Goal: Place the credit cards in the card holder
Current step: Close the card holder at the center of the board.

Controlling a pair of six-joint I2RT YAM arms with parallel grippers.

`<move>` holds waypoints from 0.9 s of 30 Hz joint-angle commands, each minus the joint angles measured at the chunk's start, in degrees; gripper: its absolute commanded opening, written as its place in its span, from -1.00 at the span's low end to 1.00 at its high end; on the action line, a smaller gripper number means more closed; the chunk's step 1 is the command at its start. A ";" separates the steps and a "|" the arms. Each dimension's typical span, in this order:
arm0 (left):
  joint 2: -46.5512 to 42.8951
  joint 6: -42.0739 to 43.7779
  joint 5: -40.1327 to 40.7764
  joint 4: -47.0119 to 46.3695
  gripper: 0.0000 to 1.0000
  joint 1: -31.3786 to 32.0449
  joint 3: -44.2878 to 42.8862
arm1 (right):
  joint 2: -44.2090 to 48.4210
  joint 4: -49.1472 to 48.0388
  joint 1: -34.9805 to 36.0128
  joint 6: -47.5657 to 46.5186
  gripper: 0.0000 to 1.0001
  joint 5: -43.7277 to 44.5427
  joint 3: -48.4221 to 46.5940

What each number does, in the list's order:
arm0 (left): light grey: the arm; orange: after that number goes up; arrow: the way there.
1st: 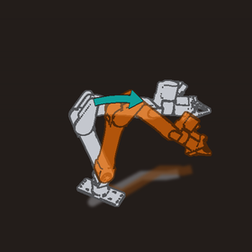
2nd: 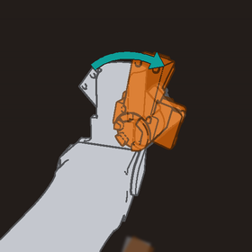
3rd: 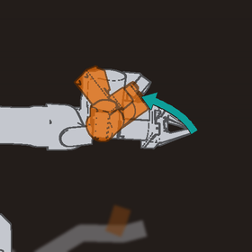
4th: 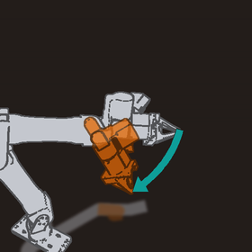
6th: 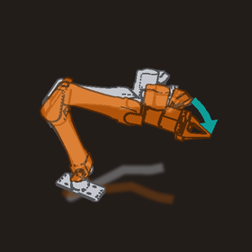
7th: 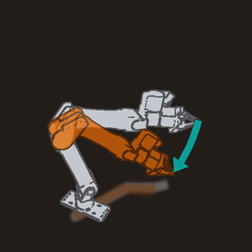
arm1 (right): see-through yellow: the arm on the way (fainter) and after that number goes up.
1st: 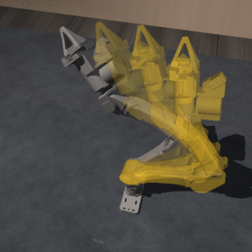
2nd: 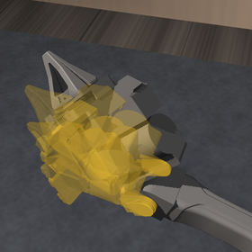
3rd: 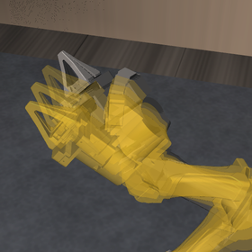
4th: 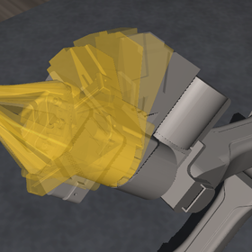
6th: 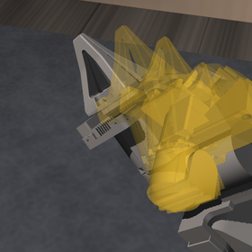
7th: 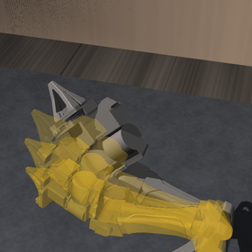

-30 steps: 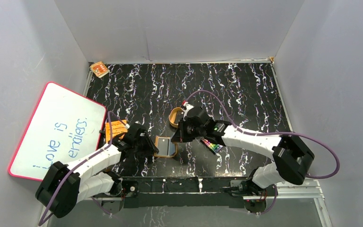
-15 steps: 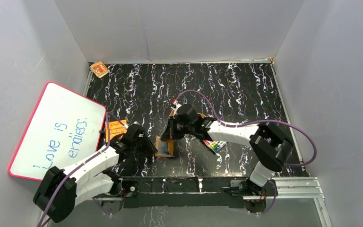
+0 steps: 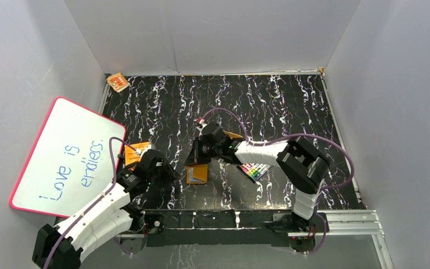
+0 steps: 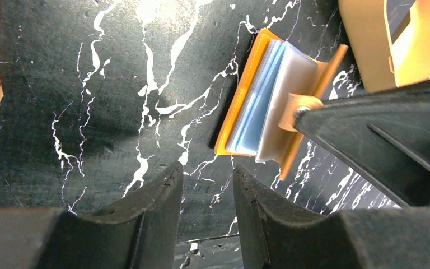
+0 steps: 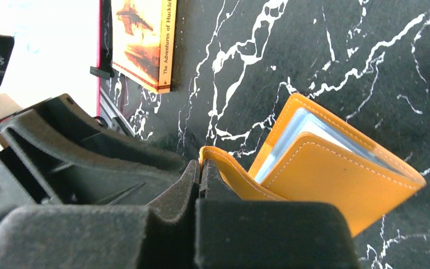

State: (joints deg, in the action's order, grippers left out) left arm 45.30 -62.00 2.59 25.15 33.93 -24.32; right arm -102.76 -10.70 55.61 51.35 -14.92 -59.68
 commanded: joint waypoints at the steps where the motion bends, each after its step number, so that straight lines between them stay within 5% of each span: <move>1: -4.11 -1.87 1.74 4.81 -0.26 -0.01 -1.83 | -2.56 -2.29 0.45 0.42 -1.00 -1.14 -4.29; 11: -5.67 -3.24 4.38 6.48 -0.27 -0.01 -2.58 | -9.41 6.36 3.04 -3.27 -1.00 -2.05 -10.60; 19: -6.57 -3.47 5.82 7.52 -0.27 -0.01 -3.66 | -8.01 11.39 4.02 -5.84 0.11 -1.32 -13.18; 27: -7.86 -3.67 7.28 8.49 -0.27 -0.01 -4.49 | -1.57 20.87 4.12 -8.34 0.46 1.14 -15.11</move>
State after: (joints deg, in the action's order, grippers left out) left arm 38.44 -65.23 8.14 31.81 33.93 -26.55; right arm -110.89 4.78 59.55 45.12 -15.11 -71.92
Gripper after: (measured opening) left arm 0.367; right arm 0.704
